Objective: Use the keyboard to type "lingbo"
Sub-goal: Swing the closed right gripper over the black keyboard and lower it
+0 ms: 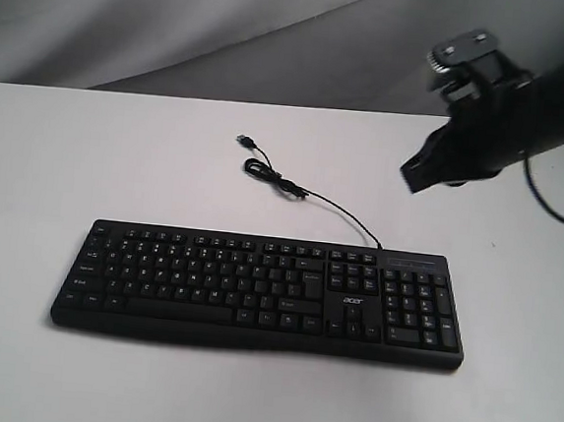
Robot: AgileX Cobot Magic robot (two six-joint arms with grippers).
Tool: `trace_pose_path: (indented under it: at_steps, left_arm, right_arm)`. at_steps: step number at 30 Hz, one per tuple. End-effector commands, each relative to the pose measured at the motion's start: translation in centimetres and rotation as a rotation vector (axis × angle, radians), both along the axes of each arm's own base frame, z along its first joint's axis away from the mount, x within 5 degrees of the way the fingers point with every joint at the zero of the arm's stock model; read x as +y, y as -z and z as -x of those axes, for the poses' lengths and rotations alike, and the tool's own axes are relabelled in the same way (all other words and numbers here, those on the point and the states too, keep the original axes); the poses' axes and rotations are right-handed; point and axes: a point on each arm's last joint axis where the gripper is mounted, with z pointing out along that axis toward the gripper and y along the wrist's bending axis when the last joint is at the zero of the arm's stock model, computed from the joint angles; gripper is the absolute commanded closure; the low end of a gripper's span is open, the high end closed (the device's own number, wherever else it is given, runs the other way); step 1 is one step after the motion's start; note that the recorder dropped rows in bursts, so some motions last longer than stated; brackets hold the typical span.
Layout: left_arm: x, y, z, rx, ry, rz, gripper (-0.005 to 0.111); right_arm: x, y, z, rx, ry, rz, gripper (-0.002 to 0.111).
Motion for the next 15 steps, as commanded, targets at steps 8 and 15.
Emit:
trace_pose_path:
  at_steps: [8, 15]
  left_arm:
    - [0.0, 0.0, 0.0, -0.012, 0.0, 0.001, 0.106]
    - [0.0, 0.0, 0.0, -0.012, 0.0, 0.001, 0.106]
  right_arm:
    - [13.2, 0.1, 6.4, -0.146, -0.576, 0.014, 0.108]
    - [14.4, 1.6, 6.4, -0.121, -0.55, 0.005, 0.108]
